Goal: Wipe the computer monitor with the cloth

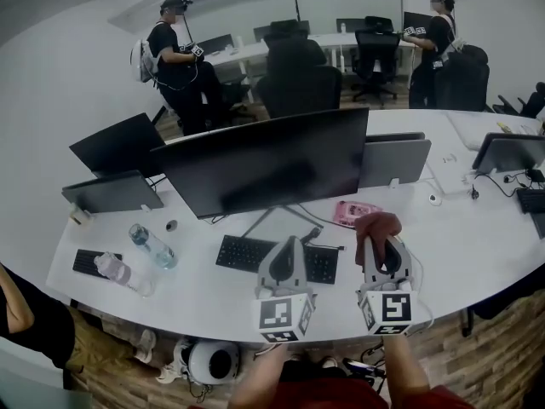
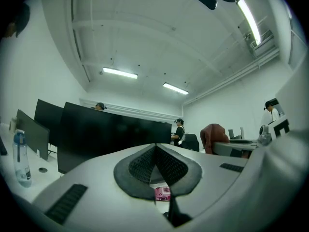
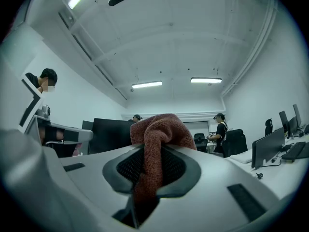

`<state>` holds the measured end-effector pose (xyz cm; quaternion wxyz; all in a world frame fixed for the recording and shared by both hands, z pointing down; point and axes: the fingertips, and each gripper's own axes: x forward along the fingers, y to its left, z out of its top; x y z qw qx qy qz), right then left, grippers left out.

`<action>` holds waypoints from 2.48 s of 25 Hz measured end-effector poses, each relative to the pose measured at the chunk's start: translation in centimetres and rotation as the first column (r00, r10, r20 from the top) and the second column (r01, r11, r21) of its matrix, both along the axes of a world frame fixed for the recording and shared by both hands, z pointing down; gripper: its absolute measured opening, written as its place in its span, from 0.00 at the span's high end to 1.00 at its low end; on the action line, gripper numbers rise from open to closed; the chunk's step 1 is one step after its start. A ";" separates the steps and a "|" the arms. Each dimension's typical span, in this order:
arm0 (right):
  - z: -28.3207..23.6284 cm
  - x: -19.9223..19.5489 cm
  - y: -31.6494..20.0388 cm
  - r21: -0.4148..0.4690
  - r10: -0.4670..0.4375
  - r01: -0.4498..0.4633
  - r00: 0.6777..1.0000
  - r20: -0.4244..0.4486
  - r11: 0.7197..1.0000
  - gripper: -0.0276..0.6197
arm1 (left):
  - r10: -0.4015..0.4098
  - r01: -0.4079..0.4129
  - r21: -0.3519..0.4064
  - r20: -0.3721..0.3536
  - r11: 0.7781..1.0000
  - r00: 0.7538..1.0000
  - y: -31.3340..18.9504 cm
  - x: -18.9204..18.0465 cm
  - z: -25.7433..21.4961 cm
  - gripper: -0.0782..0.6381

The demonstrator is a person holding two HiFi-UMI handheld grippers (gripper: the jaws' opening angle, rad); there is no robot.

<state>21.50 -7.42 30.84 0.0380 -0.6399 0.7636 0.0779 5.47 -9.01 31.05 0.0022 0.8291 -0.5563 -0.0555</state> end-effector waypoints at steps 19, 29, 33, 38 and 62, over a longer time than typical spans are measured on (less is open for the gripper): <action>1.4 -3.0 -9.3 -0.045 0.101 -0.104 0.993 -0.058 0.994 0.84 | 0.108 -0.108 -0.019 -0.026 0.994 0.994 -10.6 -2.1 1.5 0.86; 4.2 -2.2 -13.1 -0.082 0.129 -0.135 0.989 -0.073 0.987 0.84 | 0.149 -0.151 -0.064 -0.033 0.986 0.988 -14.4 -0.5 4.0 0.86; 5.8 -1.1 -14.8 -0.105 0.118 -0.124 0.991 -0.063 0.987 0.84 | 0.141 -0.143 -0.083 -0.030 0.986 0.990 -15.7 0.7 5.3 0.86; 8.2 0.6 -17.1 -0.142 0.101 -0.110 0.993 -0.064 0.984 0.84 | 0.133 -0.134 -0.087 -0.016 0.987 0.991 -17.4 2.6 6.8 0.86; 24.8 5.4 -27.4 -0.399 0.086 -0.070 0.996 0.022 0.914 0.84 | 0.105 -0.098 -0.175 0.032 0.980 0.994 -24.0 7.7 14.8 0.86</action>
